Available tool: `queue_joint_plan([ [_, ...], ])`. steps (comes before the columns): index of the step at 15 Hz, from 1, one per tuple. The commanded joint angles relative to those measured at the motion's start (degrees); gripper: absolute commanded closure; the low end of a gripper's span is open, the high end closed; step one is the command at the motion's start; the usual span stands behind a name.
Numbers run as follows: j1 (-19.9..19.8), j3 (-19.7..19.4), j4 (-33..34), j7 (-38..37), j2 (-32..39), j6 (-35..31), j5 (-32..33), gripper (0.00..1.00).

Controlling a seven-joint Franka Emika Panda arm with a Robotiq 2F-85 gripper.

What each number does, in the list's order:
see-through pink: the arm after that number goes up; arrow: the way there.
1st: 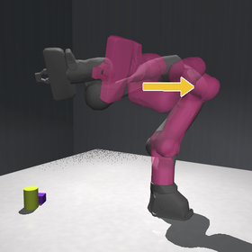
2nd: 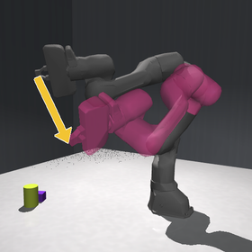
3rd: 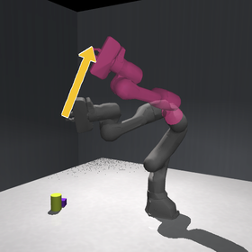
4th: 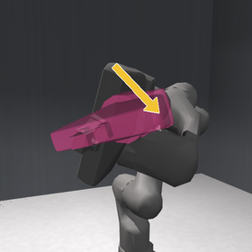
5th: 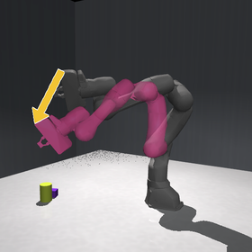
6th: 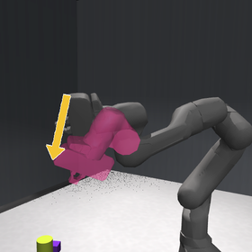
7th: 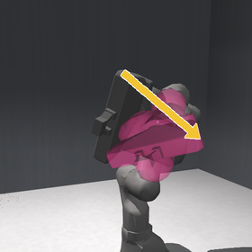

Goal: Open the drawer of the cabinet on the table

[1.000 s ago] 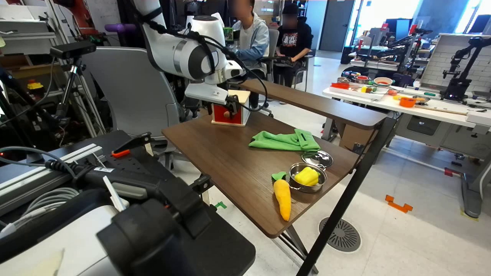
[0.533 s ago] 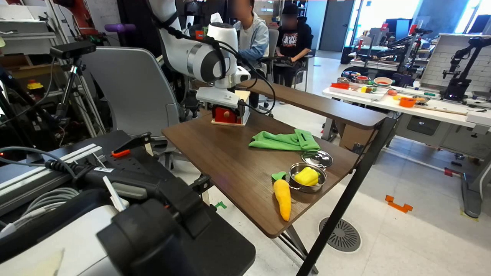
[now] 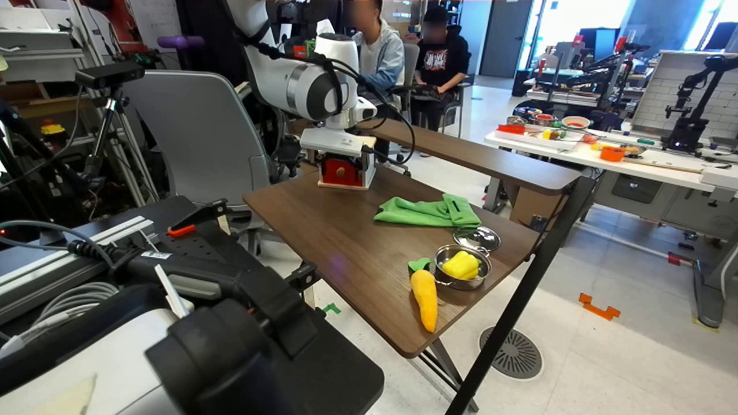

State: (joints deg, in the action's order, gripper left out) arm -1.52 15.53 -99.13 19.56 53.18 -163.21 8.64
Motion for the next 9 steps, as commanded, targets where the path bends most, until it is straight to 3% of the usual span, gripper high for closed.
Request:
queue_joint_plan([
  [1,2.88,-1.95,3.09,-0.37,1.47,0.91,0.08,0.00],
  [2,3.25,-2.18,3.16,-0.13,1.49,1.04,0.26,0.25],
  [3,3.81,-2.73,3.46,-0.24,1.75,0.92,0.43,0.26],
  [9,4.71,-3.79,4.63,-0.30,2.99,1.29,0.55,0.73],
])
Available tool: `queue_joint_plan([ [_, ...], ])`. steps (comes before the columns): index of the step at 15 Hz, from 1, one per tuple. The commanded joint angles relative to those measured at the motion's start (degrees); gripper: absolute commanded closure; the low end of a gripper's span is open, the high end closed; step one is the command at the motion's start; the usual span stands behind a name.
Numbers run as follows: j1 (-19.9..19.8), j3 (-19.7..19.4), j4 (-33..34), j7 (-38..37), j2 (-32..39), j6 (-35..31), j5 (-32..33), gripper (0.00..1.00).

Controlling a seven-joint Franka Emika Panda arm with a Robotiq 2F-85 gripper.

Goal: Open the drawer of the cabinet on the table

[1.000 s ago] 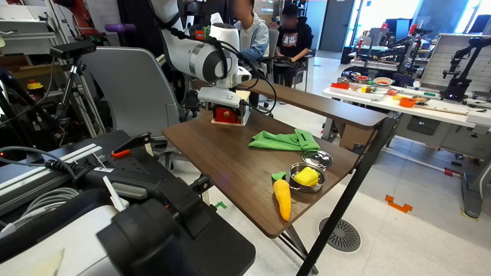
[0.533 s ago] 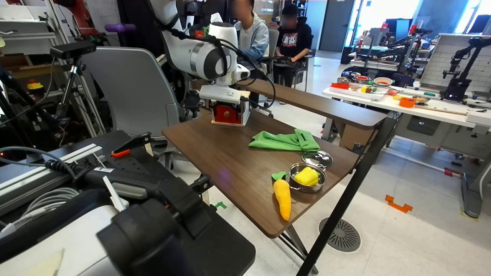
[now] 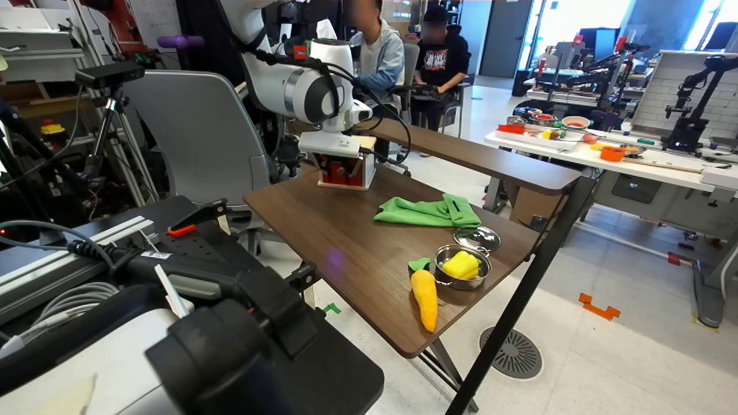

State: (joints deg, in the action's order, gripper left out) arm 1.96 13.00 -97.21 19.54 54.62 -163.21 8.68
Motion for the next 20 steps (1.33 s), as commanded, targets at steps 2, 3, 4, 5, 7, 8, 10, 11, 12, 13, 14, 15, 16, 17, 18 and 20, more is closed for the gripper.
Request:
queue_joint_plan([
  [2,1.41,-1.64,3.06,-0.37,1.85,1.40,0.52,0.88],
  [3,1.45,-1.76,3.27,-0.38,2.02,1.44,0.52,0.95],
  [4,1.46,-1.82,3.29,-0.36,2.14,1.41,0.54,1.00],
  [5,1.49,-1.90,3.27,-0.39,2.19,1.45,0.55,1.00],
  [7,1.44,-2.01,3.26,-0.40,2.21,1.46,0.55,1.00],
  [8,1.53,-2.15,3.25,-0.48,2.14,1.48,0.59,1.00],
  [10,1.68,-2.23,2.93,-0.64,1.71,1.44,0.62,0.74],
  [11,1.85,-2.33,2.67,-0.71,1.52,1.15,0.72,0.72],
  [12,2.20,-2.54,2.25,-0.91,1.13,0.79,0.88,0.66],
  [13,2.31,-2.55,2.12,-0.87,0.99,0.63,0.96,0.60],
  [14,2.48,-2.65,2.03,-0.96,0.81,0.63,0.96,0.52],
  [15,2.55,-2.60,2.02,-0.87,0.77,0.58,0.94,0.45],
  [16,2.69,-2.50,1.93,-0.73,0.63,0.48,0.98,0.37],
  [17,2.95,-2.59,1.87,-0.77,0.56,0.18,1.07,0.30],
  [18,3.34,-2.83,1.76,-1.00,0.29,-0.09,1.17,0.22],
  [20,3.63,-3.02,1.57,-1.13,-0.16,-0.58,1.25,0.07],
])
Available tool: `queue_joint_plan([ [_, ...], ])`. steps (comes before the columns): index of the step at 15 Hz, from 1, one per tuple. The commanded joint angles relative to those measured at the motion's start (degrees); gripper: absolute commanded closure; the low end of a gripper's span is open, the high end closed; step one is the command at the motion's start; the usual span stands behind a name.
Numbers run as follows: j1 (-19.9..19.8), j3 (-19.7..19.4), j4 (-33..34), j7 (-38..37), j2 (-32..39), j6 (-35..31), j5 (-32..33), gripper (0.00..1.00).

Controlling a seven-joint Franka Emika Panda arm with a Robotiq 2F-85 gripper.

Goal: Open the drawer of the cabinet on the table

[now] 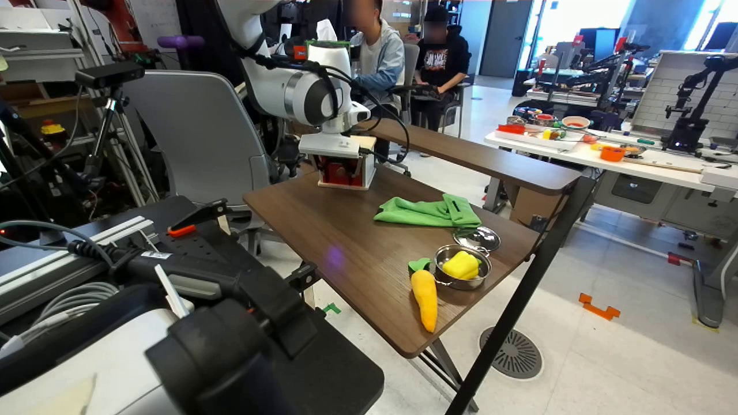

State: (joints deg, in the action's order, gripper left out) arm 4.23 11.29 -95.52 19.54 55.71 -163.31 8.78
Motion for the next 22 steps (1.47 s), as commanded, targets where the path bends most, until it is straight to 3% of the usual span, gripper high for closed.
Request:
queue_joint_plan([
  [1,1.32,-1.24,0.18,-1.06,-1.19,-0.49,1.07,0.02],
  [2,1.23,-1.12,0.33,-0.86,-1.17,-0.47,1.05,0.44],
  [3,1.19,-1.06,0.57,-0.78,-1.03,-0.48,1.01,0.37],
  [4,1.05,-0.94,0.68,-0.66,-0.95,-0.51,0.96,0.38],
  [12,1.19,-1.28,0.68,-0.81,-0.79,-0.36,0.94,0.98],
  [13,1.18,-1.35,0.64,-0.82,-0.79,-0.22,0.93,0.93],
  [22,1.42,-1.24,-4.46,-2.66,-4.81,0.36,0.38,0.93],
])
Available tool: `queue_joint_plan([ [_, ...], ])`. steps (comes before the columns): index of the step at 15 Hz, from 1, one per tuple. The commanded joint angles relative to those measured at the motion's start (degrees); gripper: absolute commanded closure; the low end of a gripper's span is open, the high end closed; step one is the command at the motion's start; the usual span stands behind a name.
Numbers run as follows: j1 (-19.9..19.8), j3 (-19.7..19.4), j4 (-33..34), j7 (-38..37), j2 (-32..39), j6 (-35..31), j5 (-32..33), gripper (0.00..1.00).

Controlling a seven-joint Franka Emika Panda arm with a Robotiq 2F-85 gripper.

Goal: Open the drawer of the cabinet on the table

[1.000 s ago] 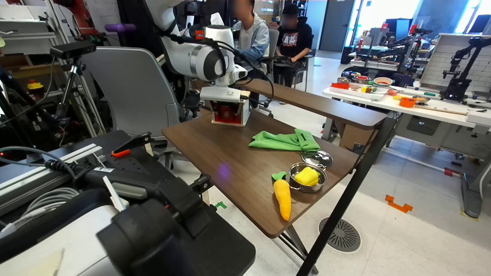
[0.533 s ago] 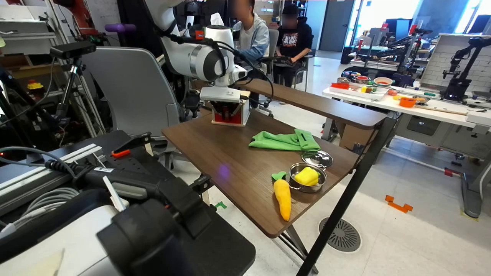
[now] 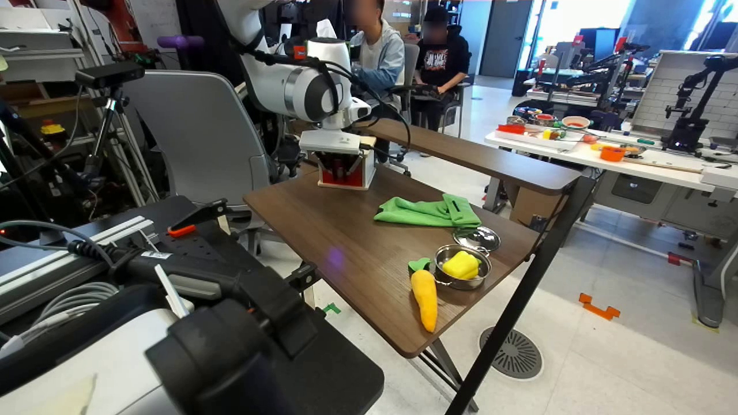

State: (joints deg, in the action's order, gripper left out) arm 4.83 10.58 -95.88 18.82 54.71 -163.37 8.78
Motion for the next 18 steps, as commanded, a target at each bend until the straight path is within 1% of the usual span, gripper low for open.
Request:
queue_joint_plan([
  [1,1.16,-0.84,-4.96,-2.44,-4.42,0.33,0.46,0.93],
  [5,1.74,-1.62,-7.41,-3.91,-6.00,0.11,0.50,0.93],
  [10,1.66,-1.72,-10.29,-4.44,-7.25,-0.32,0.31,0.93],
  [18,1.79,-1.93,-12.34,-4.75,-7.03,-1.66,0.39,0.93],
])
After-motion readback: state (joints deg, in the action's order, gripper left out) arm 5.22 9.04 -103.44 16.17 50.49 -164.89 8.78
